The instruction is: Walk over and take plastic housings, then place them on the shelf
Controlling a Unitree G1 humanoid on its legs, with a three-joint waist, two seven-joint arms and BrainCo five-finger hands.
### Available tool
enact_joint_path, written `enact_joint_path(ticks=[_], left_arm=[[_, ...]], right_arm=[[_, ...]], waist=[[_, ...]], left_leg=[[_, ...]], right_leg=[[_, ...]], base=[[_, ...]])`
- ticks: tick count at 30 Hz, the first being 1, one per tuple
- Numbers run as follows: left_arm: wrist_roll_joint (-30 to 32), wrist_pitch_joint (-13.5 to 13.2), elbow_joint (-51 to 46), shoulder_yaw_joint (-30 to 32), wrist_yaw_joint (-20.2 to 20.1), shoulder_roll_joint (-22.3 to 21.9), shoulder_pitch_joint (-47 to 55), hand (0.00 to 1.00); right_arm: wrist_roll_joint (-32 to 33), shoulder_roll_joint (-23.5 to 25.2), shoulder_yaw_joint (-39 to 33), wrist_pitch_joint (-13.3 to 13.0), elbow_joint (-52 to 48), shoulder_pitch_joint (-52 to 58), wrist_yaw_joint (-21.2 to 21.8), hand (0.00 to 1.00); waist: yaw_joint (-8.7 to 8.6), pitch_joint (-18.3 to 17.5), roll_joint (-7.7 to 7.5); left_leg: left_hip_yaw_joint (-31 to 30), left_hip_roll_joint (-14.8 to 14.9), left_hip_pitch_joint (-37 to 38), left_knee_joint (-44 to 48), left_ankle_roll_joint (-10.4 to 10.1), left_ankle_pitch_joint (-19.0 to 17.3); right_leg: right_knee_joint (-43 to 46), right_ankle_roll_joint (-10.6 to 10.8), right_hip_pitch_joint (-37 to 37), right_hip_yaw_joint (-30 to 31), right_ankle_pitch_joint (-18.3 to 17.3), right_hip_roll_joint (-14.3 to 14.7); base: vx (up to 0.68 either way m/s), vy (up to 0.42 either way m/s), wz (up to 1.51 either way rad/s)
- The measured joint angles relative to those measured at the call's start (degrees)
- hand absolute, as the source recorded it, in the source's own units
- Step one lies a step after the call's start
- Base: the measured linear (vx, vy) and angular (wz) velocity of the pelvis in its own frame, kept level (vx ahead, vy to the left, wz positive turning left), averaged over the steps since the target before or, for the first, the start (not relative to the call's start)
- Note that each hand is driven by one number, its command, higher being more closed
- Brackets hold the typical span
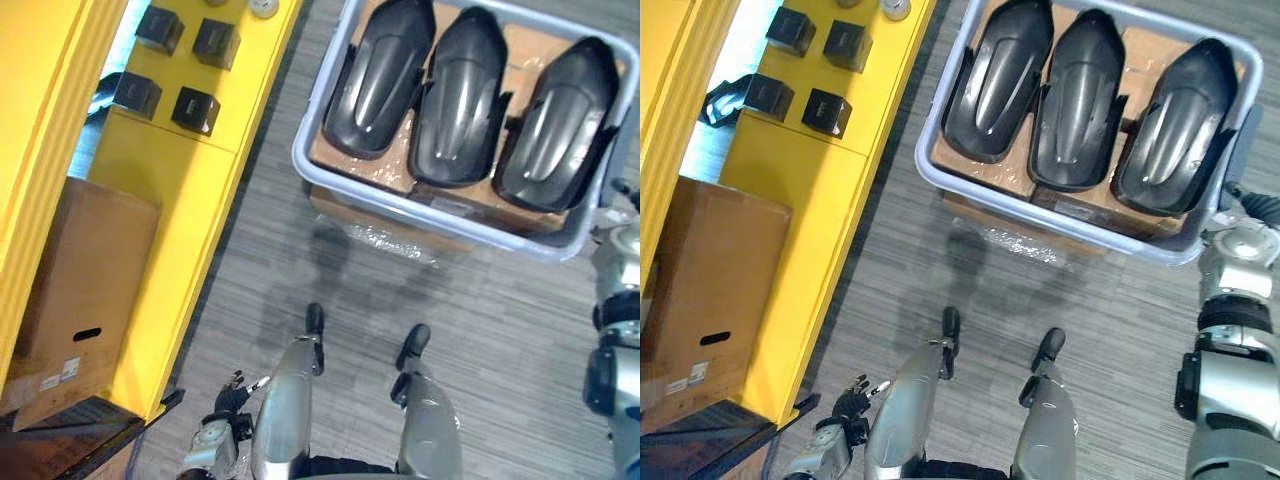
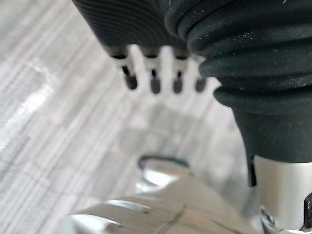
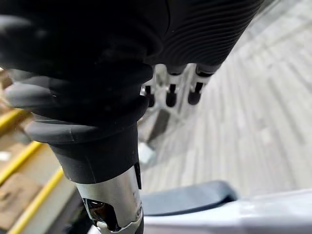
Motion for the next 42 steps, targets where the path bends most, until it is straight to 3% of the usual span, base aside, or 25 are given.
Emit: enact_joint_path(ticks=[5, 9, 20, 27, 33, 42], left_arm=[[-1.76, -0.22, 0.17, -1.47, -0.08, -0.83, 0.06, 0.00], [-2.37, -0.16, 0.19, -1.63, -0.46, -1.10, 0.20, 0.00], [-4.38, -0.84, 0.31, -2.08, -2.91, -2.18, 2.31, 0.00], [-4.65, -1.62, 1.16, -2.22, -4.32, -2.88, 2.36, 0.00], [-4.69, -2.18, 1.30, -2.25, -4.71, -2.89, 2.36, 0.00], [-6.35, -2.03, 1.53, -2.32, -4.94, -2.91, 2.37, 0.00]], right_arm=[[2.19, -2.73, 0.35, 3.05, 4.75, -2.50, -0.03, 0.00], [2.23, -4.01, 1.43, 4.28, 7.01, -4.52, 0.32, 0.00], [0.36, -6.34, 2.81, 4.07, 5.71, -6.86, -1.22, 0.00], [-3.03, -7.29, 4.56, 3.27, 2.25, -6.95, -5.45, 0.00], [-3.47, -8.06, 4.83, 0.07, -0.90, -9.10, -8.43, 0.00], [-3.85, -8.74, 5.39, 0.44, -1.04, -10.07, -6.85, 0.00]], waist=[[1.03, 0.04, 2.11], [1.95, -0.25, 2.56], [3.48, -1.63, 4.61], [4.34, -2.46, 5.81], [4.34, -2.48, 5.83], [4.43, -2.48, 5.84]], left_leg=[[-1.11, -1.04, -1.58, 0.81, 0.29, 0.30], [-1.62, -2.01, -2.97, 1.49, 0.53, 0.46], [-2.66, -2.44, -7.58, 7.98, 0.98, -1.68], [-2.48, -2.15, -8.31, 9.06, 1.02, -1.76], [-2.58, -1.96, -8.29, 9.84, 0.91, -2.12], [-2.57, -1.90, -8.17, 9.68, 0.92, -2.11]], right_leg=[[4.19, 0.44, -2.18, -0.98, -2.12, -1.86], [7.78, 0.72, -4.34, -1.32, -3.87, -3.45], [15.97, 0.88, -8.72, -0.85, -7.23, -5.46], [17.26, 0.83, -9.93, -0.09, -7.63, -5.40], [18.33, 0.70, -9.96, -0.06, -8.21, -5.42], [18.46, 0.68, -9.85, 0.00, -8.23, -5.44]], base=[[-0.01, 0.022, 0.15], [-0.01, 0.017, 0.14], [-0.03, 0.016, 0.05], [-0.01, 0.000, -0.02], [0.00, 0.000, 0.00], [0.00, 0.000, 0.00]])
